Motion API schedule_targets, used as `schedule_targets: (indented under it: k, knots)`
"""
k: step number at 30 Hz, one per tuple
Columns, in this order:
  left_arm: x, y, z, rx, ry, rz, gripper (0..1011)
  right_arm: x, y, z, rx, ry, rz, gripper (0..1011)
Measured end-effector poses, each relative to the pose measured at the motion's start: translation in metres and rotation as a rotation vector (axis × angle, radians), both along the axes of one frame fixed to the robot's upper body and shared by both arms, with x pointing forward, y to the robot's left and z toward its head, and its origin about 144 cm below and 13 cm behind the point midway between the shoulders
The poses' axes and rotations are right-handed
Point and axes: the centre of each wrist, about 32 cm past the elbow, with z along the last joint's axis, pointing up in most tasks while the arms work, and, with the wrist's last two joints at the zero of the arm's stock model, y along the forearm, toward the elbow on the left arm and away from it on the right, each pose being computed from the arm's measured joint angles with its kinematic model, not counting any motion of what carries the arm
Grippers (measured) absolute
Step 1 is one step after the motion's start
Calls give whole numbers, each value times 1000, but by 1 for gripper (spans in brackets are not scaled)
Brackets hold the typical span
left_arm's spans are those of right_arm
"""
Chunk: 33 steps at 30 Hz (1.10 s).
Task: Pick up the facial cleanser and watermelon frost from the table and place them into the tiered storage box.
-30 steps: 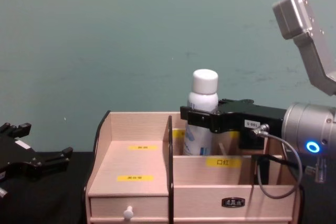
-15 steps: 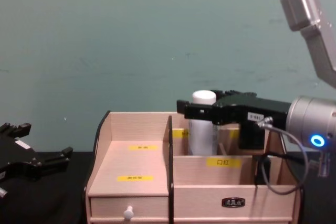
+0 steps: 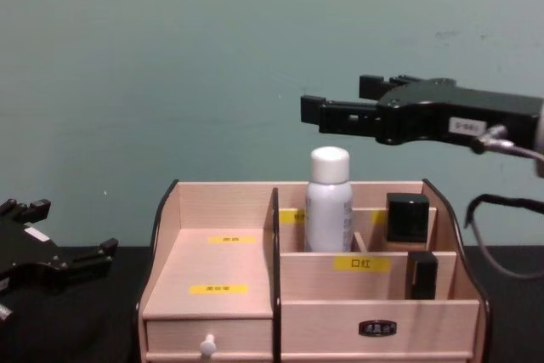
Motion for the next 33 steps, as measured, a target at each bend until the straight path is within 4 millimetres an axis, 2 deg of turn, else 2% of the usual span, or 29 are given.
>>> schedule_targets:
  k: [5, 13, 22, 28, 33]
  knots:
    - [0, 0, 0, 0, 0, 0, 1010, -35, -5, -1, 17, 24, 86, 1003]
    - [0, 0, 0, 0, 0, 0, 1010, -60, -8, -29, 4, 123, 199, 1002]
    - [0, 0, 0, 0, 0, 0, 1010, -66, -12, -58, -52, 189, 320, 1003]
    - [0, 0, 0, 0, 0, 0, 1009, -58, -11, -79, -103, 232, 386, 1002]
    - [0, 0, 0, 0, 0, 0, 1010, -50, -4, -88, -149, 244, 421, 1002]
